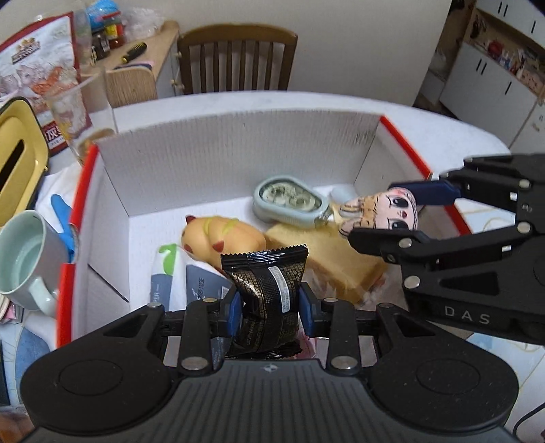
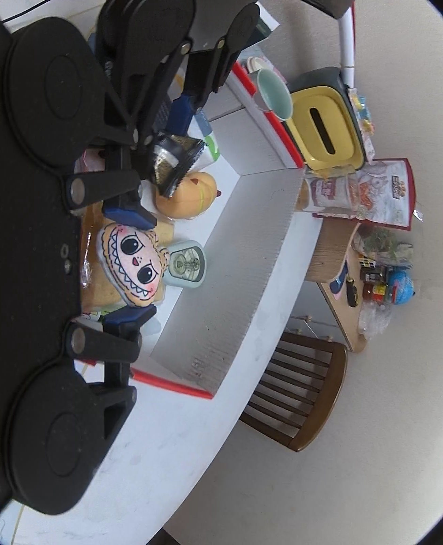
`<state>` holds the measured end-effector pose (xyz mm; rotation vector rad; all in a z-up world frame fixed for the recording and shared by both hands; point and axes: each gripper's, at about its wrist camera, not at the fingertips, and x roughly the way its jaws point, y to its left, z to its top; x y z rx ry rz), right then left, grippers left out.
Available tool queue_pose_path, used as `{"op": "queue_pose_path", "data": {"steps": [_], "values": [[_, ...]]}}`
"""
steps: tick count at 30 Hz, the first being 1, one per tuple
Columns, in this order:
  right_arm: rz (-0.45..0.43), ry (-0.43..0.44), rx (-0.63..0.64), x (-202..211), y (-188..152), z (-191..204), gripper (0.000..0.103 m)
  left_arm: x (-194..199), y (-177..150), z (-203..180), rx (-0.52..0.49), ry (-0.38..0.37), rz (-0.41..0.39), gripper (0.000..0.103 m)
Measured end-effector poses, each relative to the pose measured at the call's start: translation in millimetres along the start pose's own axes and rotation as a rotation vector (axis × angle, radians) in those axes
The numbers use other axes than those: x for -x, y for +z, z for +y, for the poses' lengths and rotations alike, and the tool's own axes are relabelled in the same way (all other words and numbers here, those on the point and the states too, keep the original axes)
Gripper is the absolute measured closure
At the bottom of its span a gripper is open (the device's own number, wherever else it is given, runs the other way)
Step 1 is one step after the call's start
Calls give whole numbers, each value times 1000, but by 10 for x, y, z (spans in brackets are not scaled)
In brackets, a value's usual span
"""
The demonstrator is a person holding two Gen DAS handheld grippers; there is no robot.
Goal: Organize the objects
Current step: 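Carry the black packet and plush keychain into the box and open both tools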
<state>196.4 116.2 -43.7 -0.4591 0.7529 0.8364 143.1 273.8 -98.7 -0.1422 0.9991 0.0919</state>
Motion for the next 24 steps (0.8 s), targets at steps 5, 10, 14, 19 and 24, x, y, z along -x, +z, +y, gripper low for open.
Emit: {"op": "queue_pose_path", "data": {"steps": [5,10,14,19,24], "values": [[27,-7,16,-108,-16,15,56,-106,12,-6,-25,-3,35,70],[33,3,19,-121,-10,6,54,-188,24,33,-26,-7,63,70],[31,6,41,-105,-14,18,53,-243,22,93,-2,-22,79,69],[27,3,86,-75,-47,47,47,-258,19,96,-17,-30,89,62],[32,15,84,-40,-75,-24,38,-196,-6,54,-56,-12,70,38]]}}
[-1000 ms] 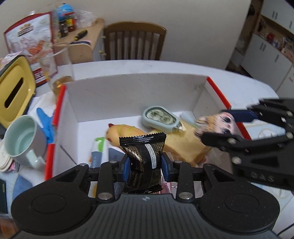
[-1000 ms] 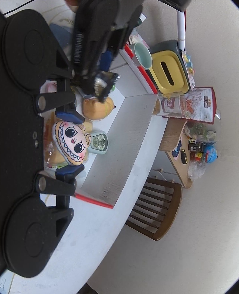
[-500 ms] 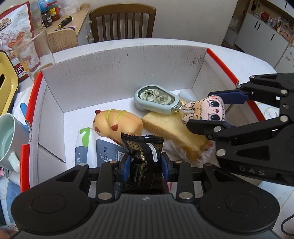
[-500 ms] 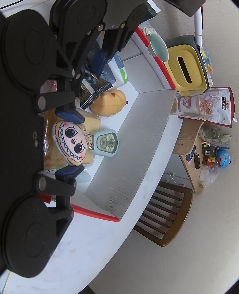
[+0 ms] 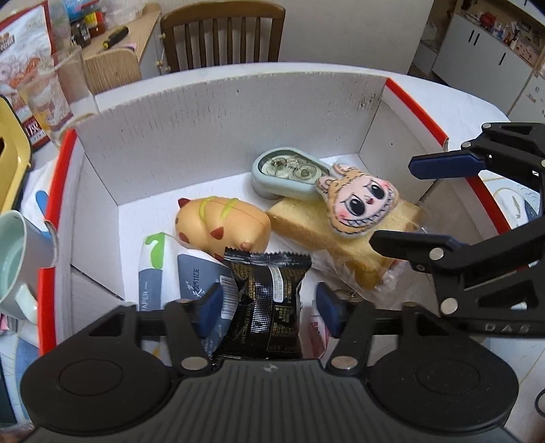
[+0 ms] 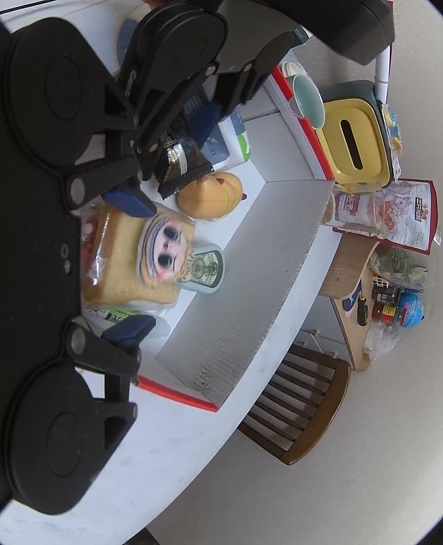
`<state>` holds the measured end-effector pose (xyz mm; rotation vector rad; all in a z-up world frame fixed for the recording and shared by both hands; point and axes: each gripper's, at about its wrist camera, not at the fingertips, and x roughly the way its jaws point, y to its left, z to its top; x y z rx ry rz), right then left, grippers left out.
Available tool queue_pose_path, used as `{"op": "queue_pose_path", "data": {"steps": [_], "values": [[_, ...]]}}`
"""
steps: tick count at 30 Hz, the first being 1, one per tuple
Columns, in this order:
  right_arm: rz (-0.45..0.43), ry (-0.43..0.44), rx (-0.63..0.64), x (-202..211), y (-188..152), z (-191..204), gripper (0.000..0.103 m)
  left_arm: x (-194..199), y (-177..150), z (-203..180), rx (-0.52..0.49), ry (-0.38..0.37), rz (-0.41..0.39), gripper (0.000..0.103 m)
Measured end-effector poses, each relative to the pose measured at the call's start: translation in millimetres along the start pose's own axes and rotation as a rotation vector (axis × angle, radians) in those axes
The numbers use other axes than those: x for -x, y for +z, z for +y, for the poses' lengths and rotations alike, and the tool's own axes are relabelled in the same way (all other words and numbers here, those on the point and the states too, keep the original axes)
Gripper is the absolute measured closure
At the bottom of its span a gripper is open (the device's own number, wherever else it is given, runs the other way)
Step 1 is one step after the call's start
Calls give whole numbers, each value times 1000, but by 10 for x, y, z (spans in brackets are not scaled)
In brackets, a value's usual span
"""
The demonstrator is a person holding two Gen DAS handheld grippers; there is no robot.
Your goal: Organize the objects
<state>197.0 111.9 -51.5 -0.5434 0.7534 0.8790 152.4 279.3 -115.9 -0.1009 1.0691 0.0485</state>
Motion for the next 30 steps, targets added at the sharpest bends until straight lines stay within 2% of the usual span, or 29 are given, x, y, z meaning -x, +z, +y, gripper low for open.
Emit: {"op": "queue_pose_path", "data": {"steps": [7,13,25,30], "values": [[-18,12,-19,121,-35,-39,35,115,-45,6,15,-11,-25,37],[-50,39,-33,316,-58,-53,35,333,-89,21,50,-7,-88,37],[-146,95,-80,831,-140,-96,32,918,-267,-98,106,0,-285,37],[-184,115,-107,1018,-213,-101,26,1122,-392,-162,145,-9,-364,37]]}}
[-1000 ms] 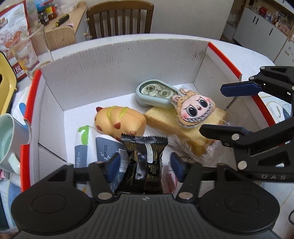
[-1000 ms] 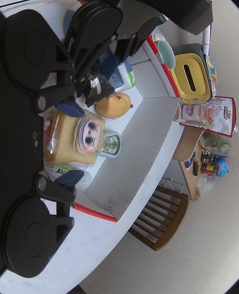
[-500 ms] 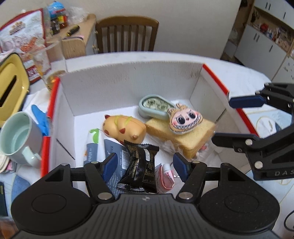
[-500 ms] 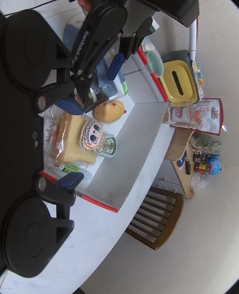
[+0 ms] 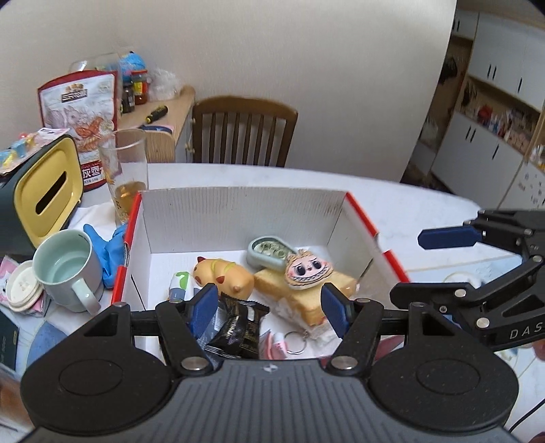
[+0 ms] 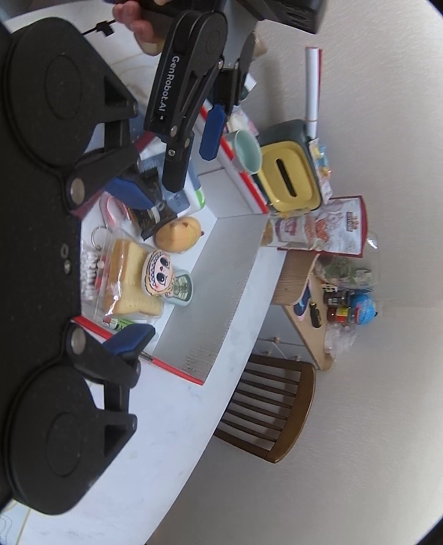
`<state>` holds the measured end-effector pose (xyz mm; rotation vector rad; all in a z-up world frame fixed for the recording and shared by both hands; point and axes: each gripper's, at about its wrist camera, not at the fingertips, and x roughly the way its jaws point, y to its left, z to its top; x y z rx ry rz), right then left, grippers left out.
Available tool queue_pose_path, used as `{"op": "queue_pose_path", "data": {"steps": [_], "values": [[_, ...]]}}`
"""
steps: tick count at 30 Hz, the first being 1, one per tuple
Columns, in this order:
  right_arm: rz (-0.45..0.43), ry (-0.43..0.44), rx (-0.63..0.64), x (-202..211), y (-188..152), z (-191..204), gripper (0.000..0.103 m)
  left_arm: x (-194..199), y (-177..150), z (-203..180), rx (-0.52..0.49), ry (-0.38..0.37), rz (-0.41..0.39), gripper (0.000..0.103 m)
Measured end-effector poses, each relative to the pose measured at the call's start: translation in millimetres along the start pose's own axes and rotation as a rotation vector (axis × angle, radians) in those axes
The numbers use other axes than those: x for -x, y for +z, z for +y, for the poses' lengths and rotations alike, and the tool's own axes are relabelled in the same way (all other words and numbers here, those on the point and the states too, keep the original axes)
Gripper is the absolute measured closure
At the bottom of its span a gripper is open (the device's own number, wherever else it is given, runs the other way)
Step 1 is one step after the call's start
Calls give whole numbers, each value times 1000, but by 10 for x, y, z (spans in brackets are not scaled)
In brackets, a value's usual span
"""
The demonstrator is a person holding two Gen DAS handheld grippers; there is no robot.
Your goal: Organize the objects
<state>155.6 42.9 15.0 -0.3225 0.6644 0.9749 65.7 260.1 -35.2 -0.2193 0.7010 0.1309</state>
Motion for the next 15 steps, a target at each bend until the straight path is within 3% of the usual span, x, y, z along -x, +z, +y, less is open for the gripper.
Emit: {"op": "queue_pose_path", "data": {"steps": [1,3,4,8,10,12,15], "values": [[-9,3,-5,39,-12,2,25,37,-17,-12,4,0,-8,37],[-20,6,-12,110,-27,6,24,97,-47,-41,4,10,-20,23],[-28,8,-15,146,-37,5,23,128,-65,-52,4,14,-27,20],[-54,15,-15,270,-67,33,20,208,-111,-74,18,39,-42,17],[-70,15,-10,326,-88,62,18,250,-126,-74,31,42,-51,12],[-87,9,-5,382,-114,88,16,292,-138,-85,36,47,-60,0],[-103,1,5,445,-158,136,15,365,-147,-122,38,54,-82,0]]}}
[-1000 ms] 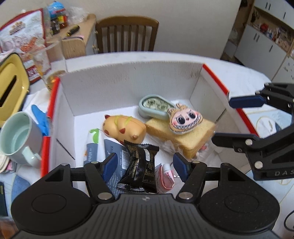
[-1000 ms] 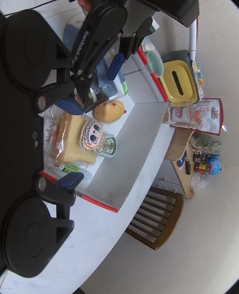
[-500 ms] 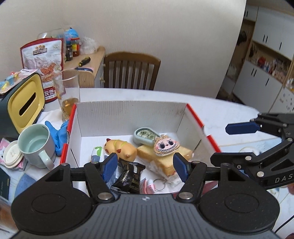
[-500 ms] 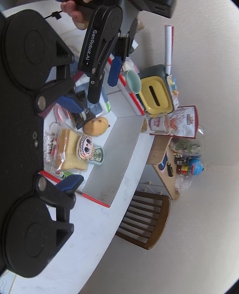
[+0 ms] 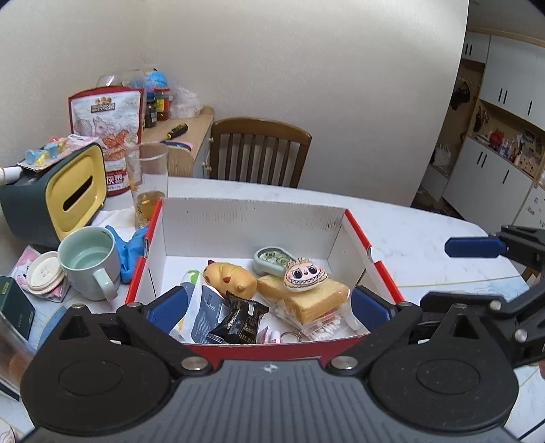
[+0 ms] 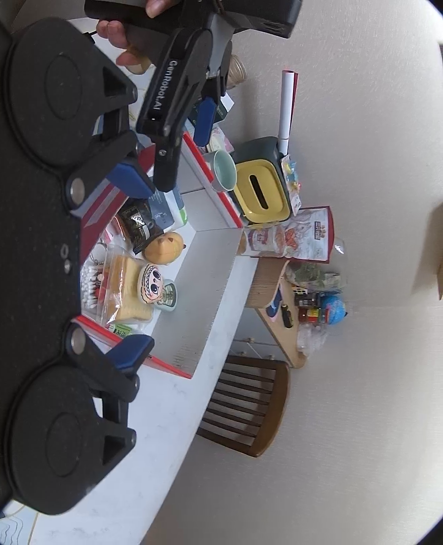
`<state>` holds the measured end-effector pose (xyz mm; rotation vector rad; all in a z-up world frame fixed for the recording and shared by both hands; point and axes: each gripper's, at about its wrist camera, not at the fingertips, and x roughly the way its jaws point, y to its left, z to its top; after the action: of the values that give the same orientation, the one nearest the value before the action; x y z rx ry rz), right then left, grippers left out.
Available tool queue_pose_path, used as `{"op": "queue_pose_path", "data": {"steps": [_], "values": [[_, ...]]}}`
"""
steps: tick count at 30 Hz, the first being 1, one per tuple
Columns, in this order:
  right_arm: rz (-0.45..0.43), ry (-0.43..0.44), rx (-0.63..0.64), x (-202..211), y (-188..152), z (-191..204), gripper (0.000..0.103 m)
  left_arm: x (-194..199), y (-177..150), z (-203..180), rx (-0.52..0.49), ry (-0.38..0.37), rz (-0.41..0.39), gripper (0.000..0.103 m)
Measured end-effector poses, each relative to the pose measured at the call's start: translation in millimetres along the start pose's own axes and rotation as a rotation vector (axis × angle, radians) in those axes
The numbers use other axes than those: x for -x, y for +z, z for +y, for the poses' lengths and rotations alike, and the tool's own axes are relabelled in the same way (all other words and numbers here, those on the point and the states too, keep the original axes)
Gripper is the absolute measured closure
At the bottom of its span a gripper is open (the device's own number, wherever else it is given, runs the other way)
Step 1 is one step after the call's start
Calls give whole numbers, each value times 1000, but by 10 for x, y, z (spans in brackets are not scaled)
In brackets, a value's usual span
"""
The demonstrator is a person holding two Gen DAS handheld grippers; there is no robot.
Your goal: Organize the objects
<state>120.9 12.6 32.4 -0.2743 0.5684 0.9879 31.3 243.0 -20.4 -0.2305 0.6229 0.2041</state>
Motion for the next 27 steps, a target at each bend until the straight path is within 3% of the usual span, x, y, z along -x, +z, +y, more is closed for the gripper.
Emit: {"op": "queue_pose_path", "data": {"steps": [7,27], "values": [[-7,3,2,81,-72,60,13,150,-27,-114,-18,-1,-30,0],[-8,-24,-67,163,-192,-23,12,261,-120,-287,-78,121,-40,0]]}}
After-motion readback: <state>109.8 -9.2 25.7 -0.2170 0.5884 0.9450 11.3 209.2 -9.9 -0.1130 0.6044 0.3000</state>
